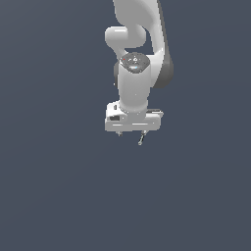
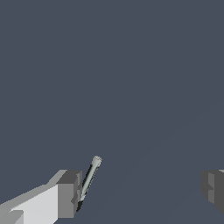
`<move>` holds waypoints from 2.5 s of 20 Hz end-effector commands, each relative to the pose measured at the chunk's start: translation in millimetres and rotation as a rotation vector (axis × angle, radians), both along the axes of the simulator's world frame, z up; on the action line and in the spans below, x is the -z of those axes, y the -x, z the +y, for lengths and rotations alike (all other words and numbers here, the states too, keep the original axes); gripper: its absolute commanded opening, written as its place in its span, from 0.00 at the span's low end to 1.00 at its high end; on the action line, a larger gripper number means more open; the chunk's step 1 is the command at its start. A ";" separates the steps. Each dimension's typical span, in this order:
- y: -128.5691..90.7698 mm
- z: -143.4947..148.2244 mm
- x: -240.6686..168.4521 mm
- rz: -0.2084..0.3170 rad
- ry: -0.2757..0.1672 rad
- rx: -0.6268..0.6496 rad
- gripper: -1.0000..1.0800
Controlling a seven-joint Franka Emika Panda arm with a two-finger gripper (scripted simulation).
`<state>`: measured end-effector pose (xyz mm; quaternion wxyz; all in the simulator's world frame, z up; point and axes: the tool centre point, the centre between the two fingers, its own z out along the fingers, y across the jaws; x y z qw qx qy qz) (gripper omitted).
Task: Pick up the object and move it to a goal position.
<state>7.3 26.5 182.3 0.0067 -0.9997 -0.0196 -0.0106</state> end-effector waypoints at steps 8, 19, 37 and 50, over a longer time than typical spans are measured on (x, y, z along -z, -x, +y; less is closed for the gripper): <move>0.6 -27.0 8.1 0.009 -0.006 0.064 0.96; 4.1 -27.8 15.4 0.012 -0.007 0.093 0.96; 63.5 41.7 88.3 0.021 0.003 0.305 0.96; 103.3 70.8 120.7 0.023 0.009 0.415 0.96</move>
